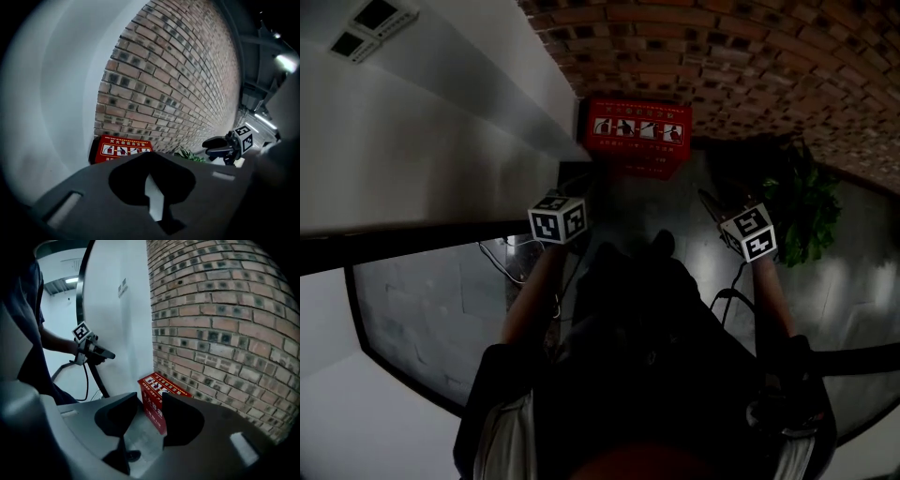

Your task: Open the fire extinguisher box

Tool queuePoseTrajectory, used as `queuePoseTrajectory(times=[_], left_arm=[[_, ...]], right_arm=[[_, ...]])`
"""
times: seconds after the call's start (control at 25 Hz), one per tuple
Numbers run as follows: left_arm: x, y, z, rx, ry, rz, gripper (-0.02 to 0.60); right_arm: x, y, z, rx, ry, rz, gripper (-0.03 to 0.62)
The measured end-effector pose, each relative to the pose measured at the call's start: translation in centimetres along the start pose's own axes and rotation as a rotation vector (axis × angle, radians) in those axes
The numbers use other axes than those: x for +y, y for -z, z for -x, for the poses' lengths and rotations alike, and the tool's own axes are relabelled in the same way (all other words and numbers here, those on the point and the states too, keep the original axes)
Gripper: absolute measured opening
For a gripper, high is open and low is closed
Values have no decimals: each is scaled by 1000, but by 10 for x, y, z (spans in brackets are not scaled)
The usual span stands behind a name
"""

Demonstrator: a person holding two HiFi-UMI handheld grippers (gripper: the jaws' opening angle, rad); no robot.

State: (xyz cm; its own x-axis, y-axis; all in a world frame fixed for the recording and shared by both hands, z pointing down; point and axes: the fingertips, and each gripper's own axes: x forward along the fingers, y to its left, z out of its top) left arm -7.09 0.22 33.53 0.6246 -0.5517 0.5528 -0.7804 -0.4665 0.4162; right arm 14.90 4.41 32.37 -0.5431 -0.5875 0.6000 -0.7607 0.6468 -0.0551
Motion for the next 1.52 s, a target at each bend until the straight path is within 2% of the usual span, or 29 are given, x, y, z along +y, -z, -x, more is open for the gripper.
queuePoseTrajectory(times=[0.2,0.28,0.32,0.48,0.72,0.96,1.2,1.36,1.52], left_arm=[[21,18,-39,28,-33,116,0],[36,30,-56,53,-46,138,0],[44,37,-65,72,-56,126,0],[76,66,-103,152,-92,-4,0],[116,91,-151,167,-48,32,0],[168,99,-169,190,-58,-57,0],[181,108,-192,230,-53,-114,0],[179,141,-208,299,-43,-92,0],[177,162,-226,297,-60,-26,0]], right_arm=[[-26,19,-45,134,-40,174,160],[-33,25,-68,176,-43,232,163],[-35,28,-81,194,-42,257,163],[-39,49,-134,251,-25,308,163],[-60,85,-185,304,-15,331,184],[-82,111,-213,328,30,382,199],[-89,124,-230,308,13,495,210],[-81,142,-233,307,-8,550,212],[-87,153,-239,313,1,646,213]])
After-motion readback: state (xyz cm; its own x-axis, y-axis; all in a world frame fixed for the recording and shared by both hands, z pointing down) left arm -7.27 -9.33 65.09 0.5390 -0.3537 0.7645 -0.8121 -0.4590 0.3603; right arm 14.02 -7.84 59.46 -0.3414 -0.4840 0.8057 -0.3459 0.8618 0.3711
